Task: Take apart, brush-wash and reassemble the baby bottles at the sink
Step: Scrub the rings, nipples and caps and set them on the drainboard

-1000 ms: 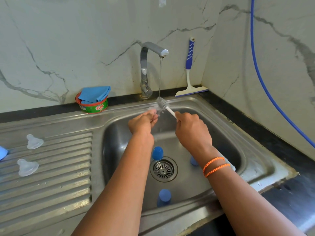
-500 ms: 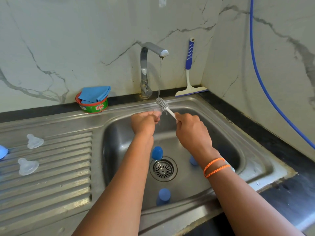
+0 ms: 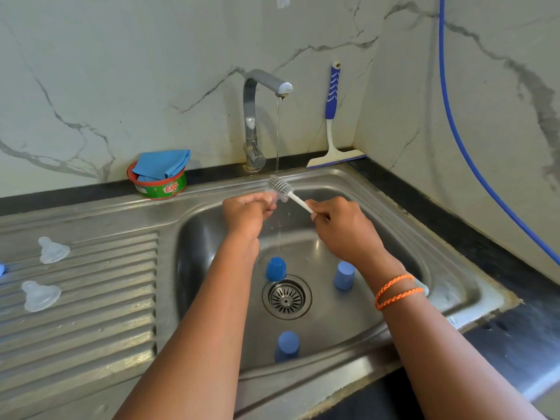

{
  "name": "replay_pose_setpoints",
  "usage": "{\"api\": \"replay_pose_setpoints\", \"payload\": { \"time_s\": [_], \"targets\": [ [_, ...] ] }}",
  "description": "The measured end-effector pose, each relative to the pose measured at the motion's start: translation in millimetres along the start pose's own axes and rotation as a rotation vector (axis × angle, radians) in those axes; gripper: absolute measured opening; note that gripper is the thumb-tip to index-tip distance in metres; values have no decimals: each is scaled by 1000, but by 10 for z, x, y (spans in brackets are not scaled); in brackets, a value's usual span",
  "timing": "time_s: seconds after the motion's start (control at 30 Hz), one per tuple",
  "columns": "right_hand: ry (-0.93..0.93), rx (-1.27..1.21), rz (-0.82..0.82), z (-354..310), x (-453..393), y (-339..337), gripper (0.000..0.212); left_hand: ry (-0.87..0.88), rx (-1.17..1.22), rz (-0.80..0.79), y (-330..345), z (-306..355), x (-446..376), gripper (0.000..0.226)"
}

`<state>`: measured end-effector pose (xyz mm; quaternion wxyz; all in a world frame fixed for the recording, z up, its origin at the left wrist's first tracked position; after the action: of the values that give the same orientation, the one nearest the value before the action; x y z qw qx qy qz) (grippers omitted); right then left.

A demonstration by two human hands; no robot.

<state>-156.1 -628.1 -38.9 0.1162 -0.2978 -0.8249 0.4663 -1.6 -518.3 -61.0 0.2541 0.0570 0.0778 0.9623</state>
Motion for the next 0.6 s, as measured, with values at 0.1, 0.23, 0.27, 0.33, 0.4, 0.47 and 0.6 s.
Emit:
{"api": "replay_pose_setpoints", "payload": {
  "time_s": [0.1, 0.23, 0.27, 0.33, 0.4, 0.47, 0.6],
  "targets": [
    [-2, -42, -14, 36, -47, -1, 40, 3, 70, 50, 20, -17, -24, 15],
    [-41, -82, -77, 52, -47, 5, 36, -51, 210, 168, -86, -44, -104, 11],
    [-43, -79, -89, 60, -38, 12, 36, -67, 246, 192, -116, -55, -113, 10],
    [-35, -79, -92, 66, -29, 37, 37, -99, 339, 210, -141, -63, -108, 4],
    [-32, -70, -71, 50, -21, 64, 38, -146, 517, 177, -120, -73, -90, 11],
    [-42, -65, -44, -1, 5, 99, 39, -184, 730, 118, -77, -75, -68, 16],
    [-32, -37, 20, -141, 65, 183, 42, -297, 816, 17, 36, -100, -11, 15]
  ]
}}
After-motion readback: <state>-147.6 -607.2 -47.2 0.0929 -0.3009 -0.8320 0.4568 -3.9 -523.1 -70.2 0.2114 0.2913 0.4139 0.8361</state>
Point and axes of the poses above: each hand's wrist, its own x-axis away from the middle knuckle, its own y-axis out of the palm, z = x × y, the point moved 3 cm from there along -x, towards the middle knuckle, and after that the axes turned 8 degrees about -z, right-handed, at the moved point
